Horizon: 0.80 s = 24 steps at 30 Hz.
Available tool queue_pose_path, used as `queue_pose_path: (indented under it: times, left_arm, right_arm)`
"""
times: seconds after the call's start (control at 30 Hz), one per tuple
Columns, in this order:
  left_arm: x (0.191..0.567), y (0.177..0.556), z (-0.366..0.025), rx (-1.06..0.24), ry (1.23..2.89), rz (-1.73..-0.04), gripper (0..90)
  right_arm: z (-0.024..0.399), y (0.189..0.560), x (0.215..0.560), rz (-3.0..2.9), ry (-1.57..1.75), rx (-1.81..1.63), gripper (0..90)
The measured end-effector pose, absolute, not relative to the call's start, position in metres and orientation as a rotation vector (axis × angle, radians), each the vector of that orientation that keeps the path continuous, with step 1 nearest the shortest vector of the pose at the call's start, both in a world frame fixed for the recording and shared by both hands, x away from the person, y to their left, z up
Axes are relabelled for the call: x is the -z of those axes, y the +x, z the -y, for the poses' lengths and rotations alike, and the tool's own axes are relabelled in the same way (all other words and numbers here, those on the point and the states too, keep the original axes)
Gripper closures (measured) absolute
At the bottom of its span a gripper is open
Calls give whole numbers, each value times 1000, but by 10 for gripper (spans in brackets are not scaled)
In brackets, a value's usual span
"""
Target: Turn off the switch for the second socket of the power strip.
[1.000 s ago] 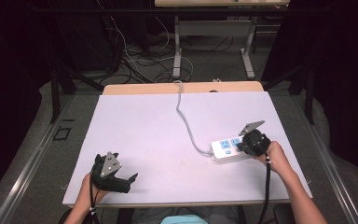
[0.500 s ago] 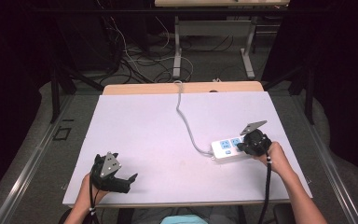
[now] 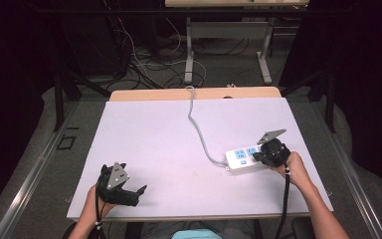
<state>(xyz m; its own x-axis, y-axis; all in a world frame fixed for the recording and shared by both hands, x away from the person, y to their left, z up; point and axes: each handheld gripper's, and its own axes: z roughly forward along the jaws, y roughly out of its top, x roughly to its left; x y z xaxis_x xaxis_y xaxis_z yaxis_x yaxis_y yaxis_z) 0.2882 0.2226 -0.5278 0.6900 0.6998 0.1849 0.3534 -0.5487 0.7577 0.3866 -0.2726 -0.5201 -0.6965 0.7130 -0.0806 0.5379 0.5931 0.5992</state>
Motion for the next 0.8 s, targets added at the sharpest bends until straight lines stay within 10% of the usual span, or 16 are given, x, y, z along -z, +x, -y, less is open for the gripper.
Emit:
queue_pose_path:
  times: [0.8]
  left_arm:
    - [528,289,-222,-623,2186,-798,2]
  right_arm:
    - [275,384,519,-2478,961,-832,892]
